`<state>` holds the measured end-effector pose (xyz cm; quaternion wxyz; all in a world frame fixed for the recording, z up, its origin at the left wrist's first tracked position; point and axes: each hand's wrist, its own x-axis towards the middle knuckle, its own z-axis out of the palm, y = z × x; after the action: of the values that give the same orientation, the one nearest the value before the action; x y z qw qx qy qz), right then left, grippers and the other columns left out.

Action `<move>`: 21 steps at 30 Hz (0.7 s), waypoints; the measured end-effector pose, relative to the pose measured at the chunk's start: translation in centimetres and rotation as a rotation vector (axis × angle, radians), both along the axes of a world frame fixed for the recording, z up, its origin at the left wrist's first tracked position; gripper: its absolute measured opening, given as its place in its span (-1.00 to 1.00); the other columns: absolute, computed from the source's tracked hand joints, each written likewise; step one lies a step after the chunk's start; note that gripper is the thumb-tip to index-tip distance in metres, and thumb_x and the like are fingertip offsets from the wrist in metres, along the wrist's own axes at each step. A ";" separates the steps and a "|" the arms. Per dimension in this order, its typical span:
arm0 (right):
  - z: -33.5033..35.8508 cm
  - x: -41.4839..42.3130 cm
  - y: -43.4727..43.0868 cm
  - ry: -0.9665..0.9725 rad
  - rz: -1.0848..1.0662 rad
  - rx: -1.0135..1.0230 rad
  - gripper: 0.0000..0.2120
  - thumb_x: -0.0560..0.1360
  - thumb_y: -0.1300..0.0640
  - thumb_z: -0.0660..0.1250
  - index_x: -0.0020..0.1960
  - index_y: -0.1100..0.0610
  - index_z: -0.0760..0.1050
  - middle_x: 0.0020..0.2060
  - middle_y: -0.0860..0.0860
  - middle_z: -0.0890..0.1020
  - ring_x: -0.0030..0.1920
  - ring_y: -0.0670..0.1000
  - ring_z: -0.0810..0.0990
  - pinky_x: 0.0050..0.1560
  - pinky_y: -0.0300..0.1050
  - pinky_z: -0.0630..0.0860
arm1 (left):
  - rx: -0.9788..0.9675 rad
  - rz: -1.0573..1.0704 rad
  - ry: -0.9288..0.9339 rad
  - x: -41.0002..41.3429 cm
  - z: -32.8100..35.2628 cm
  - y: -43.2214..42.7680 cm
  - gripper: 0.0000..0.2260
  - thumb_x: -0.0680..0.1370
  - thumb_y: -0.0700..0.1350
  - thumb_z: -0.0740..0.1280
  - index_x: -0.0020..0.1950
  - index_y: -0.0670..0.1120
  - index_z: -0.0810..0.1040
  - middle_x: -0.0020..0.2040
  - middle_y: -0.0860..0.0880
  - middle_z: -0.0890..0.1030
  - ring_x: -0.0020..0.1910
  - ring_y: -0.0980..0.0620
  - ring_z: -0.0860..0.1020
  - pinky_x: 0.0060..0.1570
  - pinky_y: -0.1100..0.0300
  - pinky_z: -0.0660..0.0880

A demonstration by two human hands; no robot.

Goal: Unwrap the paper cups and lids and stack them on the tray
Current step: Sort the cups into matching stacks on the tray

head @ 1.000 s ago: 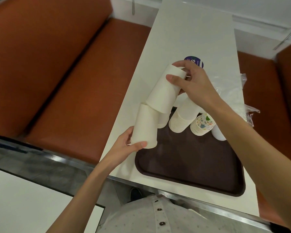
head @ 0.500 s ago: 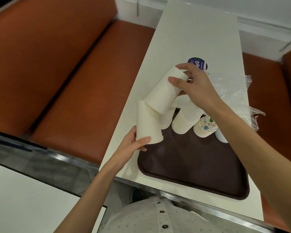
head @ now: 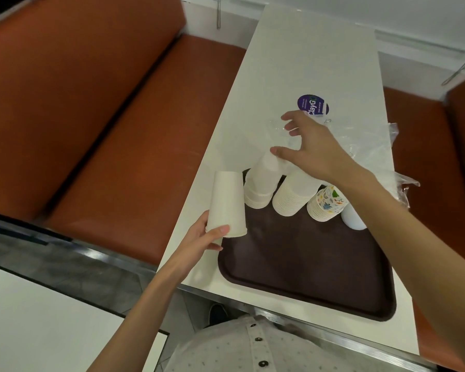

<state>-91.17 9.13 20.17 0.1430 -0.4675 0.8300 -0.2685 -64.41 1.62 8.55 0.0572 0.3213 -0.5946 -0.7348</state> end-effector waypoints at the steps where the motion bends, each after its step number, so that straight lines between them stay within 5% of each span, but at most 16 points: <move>1: 0.1 0.2 0.0 0.019 0.009 -0.002 -0.44 0.49 -0.02 0.45 0.40 0.08 0.34 0.25 0.07 0.51 0.22 0.03 0.50 0.11 -0.18 0.34 | 0.003 -0.002 0.002 0.0 0.0 0.0 -0.36 0.31 0.28 0.39 0.35 0.14 0.41 0.24 0.12 0.60 0.18 0.13 0.59 0.00 0.19 0.60; 7: 1.0 3.2 -0.2 -0.050 0.119 -0.122 -0.67 0.52 -0.05 0.40 0.22 0.08 0.53 0.08 -0.01 0.61 0.06 -0.05 0.58 0.06 -0.19 0.49 | 0.010 -0.012 0.049 -1.0 0.8 0.0 -0.44 0.31 0.28 0.40 0.29 0.21 0.43 0.20 0.13 0.61 0.18 0.10 0.59 0.00 0.18 0.61; 12: 0.5 4.8 -0.4 -0.158 0.161 0.125 -0.46 0.46 -0.29 0.36 0.34 -0.06 0.44 0.04 -0.08 0.60 0.03 -0.05 0.58 0.03 -0.14 0.51 | -0.013 -0.051 0.102 -2.0 1.9 0.4 -0.45 0.34 0.27 0.38 0.30 0.16 0.46 0.18 0.12 0.62 0.17 0.07 0.60 0.03 0.11 0.63; 16: 1.1 3.9 -0.4 -0.189 0.099 0.144 -0.49 0.43 -0.23 0.42 0.31 -0.05 0.47 0.05 -0.09 0.58 -0.01 -0.06 0.60 -0.02 -0.16 0.51 | -0.007 -0.039 0.110 -1.8 2.2 0.6 -0.40 0.29 0.29 0.37 0.29 0.16 0.44 0.20 0.07 0.60 0.18 0.09 0.59 0.03 0.16 0.61; 21: 0.6 4.3 -0.2 -0.504 0.113 0.126 -0.62 0.49 -0.04 0.44 0.27 0.00 0.52 0.11 0.04 0.60 0.03 0.06 0.63 -0.20 -0.07 0.62 | 0.028 -0.012 0.176 -1.8 2.2 0.7 -0.40 0.31 0.24 0.46 0.32 0.14 0.46 0.19 0.16 0.61 0.22 0.06 0.59 -0.01 0.19 0.60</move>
<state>-86.88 8.89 20.76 0.3889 -0.4217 0.7558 -0.3157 -66.16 2.34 10.78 0.1004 0.2527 -0.5790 -0.7687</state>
